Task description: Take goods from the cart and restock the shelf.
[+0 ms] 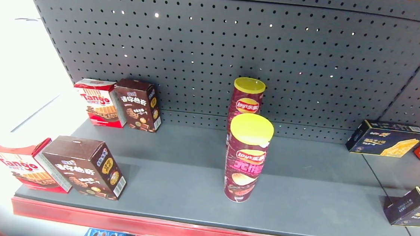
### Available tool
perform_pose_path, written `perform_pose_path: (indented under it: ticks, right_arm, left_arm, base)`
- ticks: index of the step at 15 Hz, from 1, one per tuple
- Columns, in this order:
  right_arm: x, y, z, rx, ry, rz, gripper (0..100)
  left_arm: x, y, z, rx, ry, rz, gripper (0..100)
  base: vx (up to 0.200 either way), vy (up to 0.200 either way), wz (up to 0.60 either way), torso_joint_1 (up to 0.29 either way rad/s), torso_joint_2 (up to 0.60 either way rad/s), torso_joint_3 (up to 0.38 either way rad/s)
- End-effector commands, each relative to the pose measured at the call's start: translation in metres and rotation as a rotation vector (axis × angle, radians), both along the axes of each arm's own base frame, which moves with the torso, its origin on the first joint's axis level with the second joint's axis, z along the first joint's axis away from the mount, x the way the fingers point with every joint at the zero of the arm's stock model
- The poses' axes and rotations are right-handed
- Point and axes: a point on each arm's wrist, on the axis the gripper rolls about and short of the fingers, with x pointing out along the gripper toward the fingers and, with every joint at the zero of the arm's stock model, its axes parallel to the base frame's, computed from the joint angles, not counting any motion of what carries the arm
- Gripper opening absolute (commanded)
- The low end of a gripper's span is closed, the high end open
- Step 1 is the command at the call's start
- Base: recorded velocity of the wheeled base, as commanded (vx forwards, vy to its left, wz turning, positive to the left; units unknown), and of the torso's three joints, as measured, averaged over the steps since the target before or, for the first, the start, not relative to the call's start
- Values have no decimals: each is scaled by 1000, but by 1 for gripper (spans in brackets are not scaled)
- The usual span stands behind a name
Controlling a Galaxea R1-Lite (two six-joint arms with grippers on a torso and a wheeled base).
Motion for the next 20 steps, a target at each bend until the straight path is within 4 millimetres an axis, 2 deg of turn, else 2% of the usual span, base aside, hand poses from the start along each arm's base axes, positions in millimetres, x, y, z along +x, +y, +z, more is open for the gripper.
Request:
perform_pose_path:
  ticks: [1,14,16,20]
  right_arm:
    - [0,-1,-2,21,5,-30,100]
    - [0,0,-2,19,1,-22,100]
    - [0,0,-2,19,1,-20,100]
    - [0,0,-2,19,2,-20,100]
  left_arm:
    - [0,0,0,-1,1,3,100]
    - [0,0,0,5,3,-8,100]
    - [0,0,0,3,1,-9,100]
    - [0,0,0,5,1,-9,100]
  base:
    - [0,0,0,0,0,0]
    - [0,0,0,0,0,0]
    - [-200,0,0,7,7,2]
    - [0,0,0,0,0,0]
